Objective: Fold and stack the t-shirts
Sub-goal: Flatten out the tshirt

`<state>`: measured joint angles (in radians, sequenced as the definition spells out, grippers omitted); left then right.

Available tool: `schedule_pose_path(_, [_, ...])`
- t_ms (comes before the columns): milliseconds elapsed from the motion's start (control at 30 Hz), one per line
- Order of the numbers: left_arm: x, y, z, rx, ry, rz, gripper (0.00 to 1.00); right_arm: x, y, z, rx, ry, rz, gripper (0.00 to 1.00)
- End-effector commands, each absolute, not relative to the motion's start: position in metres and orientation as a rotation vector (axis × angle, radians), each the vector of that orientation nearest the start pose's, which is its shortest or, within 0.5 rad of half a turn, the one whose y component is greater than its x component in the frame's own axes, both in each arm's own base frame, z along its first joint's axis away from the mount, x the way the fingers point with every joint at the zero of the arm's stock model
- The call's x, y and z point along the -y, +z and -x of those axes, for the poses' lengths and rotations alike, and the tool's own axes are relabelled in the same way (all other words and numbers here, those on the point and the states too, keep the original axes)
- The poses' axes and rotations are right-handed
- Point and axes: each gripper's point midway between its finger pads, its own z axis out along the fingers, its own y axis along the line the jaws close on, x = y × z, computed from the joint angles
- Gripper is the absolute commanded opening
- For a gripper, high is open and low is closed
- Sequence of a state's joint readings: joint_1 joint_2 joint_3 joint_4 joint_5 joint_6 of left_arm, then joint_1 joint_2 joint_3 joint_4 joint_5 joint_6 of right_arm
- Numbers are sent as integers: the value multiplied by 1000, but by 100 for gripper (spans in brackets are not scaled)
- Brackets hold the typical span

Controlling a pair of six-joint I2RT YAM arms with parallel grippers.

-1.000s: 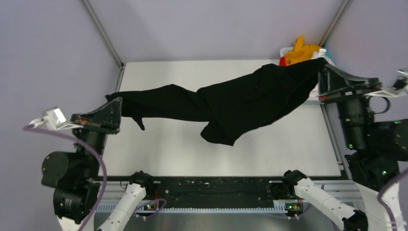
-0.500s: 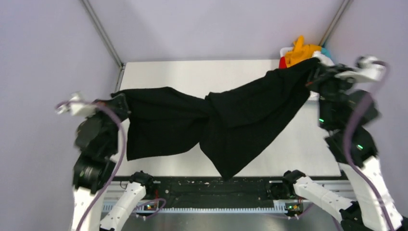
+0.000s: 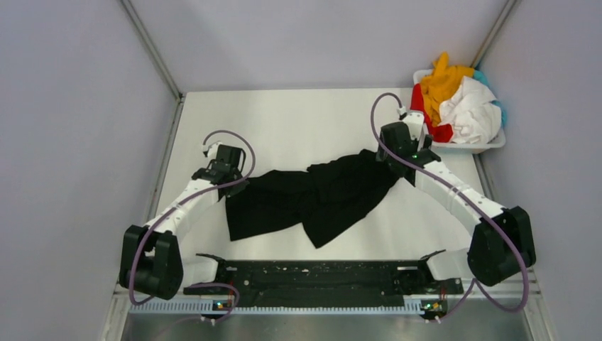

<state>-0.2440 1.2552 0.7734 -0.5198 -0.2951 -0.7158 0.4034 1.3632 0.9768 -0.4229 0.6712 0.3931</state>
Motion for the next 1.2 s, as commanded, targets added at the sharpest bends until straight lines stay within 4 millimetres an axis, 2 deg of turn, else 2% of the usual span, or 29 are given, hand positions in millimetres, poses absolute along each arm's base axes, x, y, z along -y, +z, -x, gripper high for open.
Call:
schedule_pose_path(0, [65,104,-320,-2313,-163,690,0,-95,191,-343,-2092,-85,-168,99])
schedule_pose_path(67, [65,102,-319,-2312,-165,692,0,-138,181,-319,-2125,80,32,99])
schedule_pose_path(133, [63,102,-317,-2311,-159,695,0,-189,162,-284,-2167,300,241,99])
schedule_pose_path(233, [64,103,-313,-2305,-176,690,0,-247,133,-234,-2213,518,419,99])
schedule_pose_path(333, [64,105,-312,-2296,-189,686,0,-291,104,-188,-2272,555,573,99])
schedule_pose_path(400, [63,105,-313,-2291,-177,686,0,-312,87,-171,-2317,553,631,98])
schedule_pose_path(467, [60,106,-317,-2285,-157,692,0,-323,67,-164,-2359,497,672,97])
schedule_pose_path(533, [60,110,-327,-2268,-160,684,3,-327,53,-164,-2389,445,690,95])
schedule_pose_path(600, [59,116,-344,-2240,-170,668,24,-325,43,-170,-2413,369,670,94])
schedule_pose_path(667, [56,123,-358,-2251,-161,668,64,-320,36,-174,-2425,311,658,94])
schedule_pose_path(700, [52,124,-358,-2279,-130,689,76,-318,34,-174,-2430,297,644,93])
schedule_pose_path(733, [48,124,-357,-2296,-95,709,85,-316,32,-174,-2434,286,639,93])
schedule_pose_path(800, [43,124,-349,-2305,-59,733,97,-309,26,-174,-2441,255,621,93])
schedule_pose_path(867, [38,120,-330,-2310,-45,776,99,-300,20,-173,-2454,216,616,91])
schedule_pose_path(967, [34,109,-289,-2309,-76,853,99,-289,8,-166,-2488,188,618,83])
schedule_pose_path(1100, [28,75,-225,-2356,-82,938,99,-268,1,-164,-2507,106,584,58])
schedule_pose_path(1167, [30,59,-200,-2394,-98,988,99,-257,7,-169,-2482,61,538,40])
